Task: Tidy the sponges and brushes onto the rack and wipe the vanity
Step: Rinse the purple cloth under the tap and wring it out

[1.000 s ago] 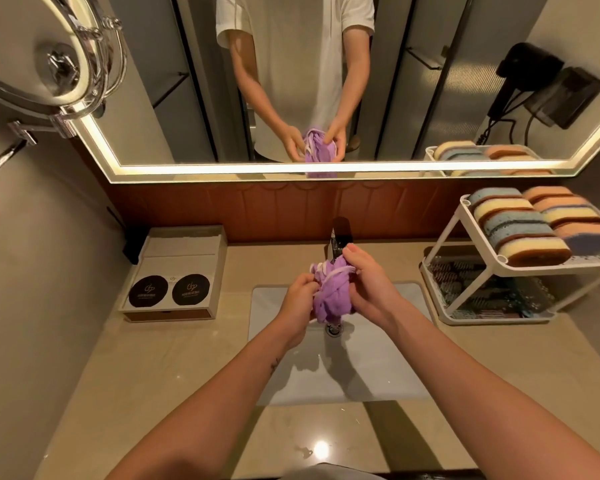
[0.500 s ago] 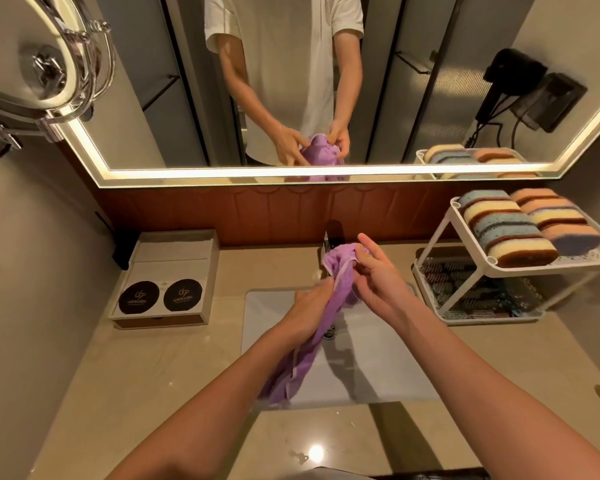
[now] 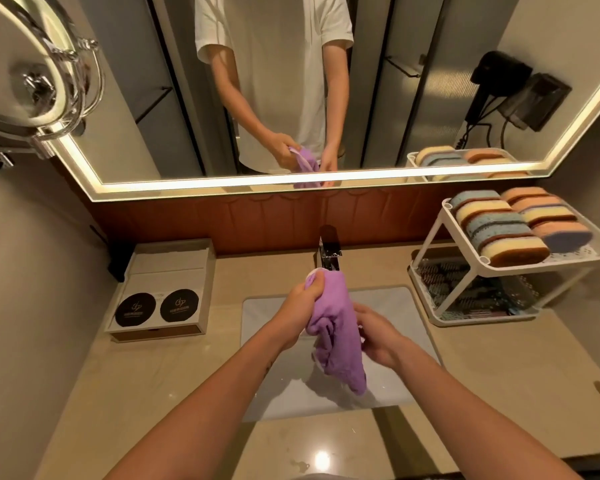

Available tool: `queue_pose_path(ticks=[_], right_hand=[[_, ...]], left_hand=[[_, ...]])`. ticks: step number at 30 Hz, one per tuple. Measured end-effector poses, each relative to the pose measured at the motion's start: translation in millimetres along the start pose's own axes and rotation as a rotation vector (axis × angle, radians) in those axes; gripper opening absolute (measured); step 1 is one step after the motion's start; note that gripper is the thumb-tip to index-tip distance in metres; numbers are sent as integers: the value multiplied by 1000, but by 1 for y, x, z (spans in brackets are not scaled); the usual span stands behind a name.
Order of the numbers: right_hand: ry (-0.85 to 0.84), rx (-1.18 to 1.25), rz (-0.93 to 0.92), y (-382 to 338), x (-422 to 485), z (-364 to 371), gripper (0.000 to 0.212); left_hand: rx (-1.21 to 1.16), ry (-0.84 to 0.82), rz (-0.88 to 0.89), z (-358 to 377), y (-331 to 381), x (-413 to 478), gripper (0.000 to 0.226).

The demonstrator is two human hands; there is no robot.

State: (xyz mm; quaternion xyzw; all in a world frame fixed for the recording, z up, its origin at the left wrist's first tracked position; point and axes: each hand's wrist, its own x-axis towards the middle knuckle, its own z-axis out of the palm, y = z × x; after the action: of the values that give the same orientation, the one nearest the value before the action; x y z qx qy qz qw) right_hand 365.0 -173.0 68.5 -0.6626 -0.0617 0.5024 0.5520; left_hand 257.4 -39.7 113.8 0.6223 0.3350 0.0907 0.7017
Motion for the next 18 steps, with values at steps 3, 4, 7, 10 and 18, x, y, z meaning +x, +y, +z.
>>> queue_pose_path(ticks=[3,4,7,10,18], right_hand=[[-55,62,125,21,-3,7,17],[-47,62,146,24,-3,11,18],[-78,-37,194,24,0,17,31],[-285,-29,272,18,0,16,51],[-156,79,10,22,0,8,23]], left_hand=[[-85,-55,-73,9,3,-3,59],[-150,-73,-110,10,2,-3,60],[-254,-71,-178,9,2,-5,57],[-277,23,-160,6,2,-4,61],[110,328,-24,-17,6,-16,48]])
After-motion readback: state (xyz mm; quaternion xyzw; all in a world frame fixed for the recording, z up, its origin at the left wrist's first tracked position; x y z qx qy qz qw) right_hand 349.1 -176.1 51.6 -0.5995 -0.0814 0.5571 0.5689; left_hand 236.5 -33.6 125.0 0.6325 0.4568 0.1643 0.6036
